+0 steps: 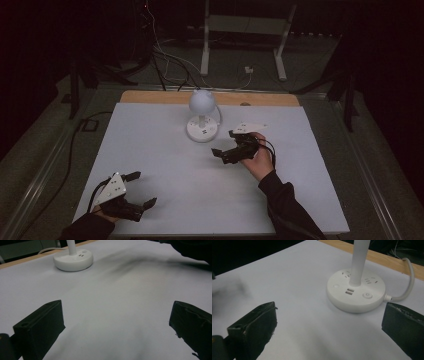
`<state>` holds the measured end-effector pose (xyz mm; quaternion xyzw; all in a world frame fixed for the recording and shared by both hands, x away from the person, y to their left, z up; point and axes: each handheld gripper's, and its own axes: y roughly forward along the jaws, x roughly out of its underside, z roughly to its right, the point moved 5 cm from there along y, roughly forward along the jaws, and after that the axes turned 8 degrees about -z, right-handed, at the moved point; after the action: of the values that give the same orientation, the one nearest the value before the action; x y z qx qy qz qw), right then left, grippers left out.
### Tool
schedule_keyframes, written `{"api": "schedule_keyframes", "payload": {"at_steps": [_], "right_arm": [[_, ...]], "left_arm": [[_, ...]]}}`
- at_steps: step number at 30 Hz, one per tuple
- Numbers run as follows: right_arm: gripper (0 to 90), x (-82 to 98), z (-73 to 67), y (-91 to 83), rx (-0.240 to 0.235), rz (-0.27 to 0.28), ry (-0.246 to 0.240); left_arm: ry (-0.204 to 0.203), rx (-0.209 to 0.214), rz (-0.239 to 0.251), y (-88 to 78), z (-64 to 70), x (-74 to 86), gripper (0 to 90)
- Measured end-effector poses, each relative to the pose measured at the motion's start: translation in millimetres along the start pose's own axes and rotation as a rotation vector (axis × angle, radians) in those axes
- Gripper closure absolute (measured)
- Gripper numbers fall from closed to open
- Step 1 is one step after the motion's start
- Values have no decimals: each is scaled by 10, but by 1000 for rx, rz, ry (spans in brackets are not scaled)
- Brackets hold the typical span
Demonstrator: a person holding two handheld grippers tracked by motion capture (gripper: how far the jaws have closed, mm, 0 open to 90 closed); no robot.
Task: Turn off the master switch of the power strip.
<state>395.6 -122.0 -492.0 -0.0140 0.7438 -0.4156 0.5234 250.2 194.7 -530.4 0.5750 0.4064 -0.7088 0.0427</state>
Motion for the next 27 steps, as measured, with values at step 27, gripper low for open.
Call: {"api": "schedule_keyframes", "payload": {"at_steps": [27], "right_arm": [[0, 804, -113, -493, 37, -65, -24]], "left_arm": [[2, -1, 1, -4, 4, -3, 3]]}}
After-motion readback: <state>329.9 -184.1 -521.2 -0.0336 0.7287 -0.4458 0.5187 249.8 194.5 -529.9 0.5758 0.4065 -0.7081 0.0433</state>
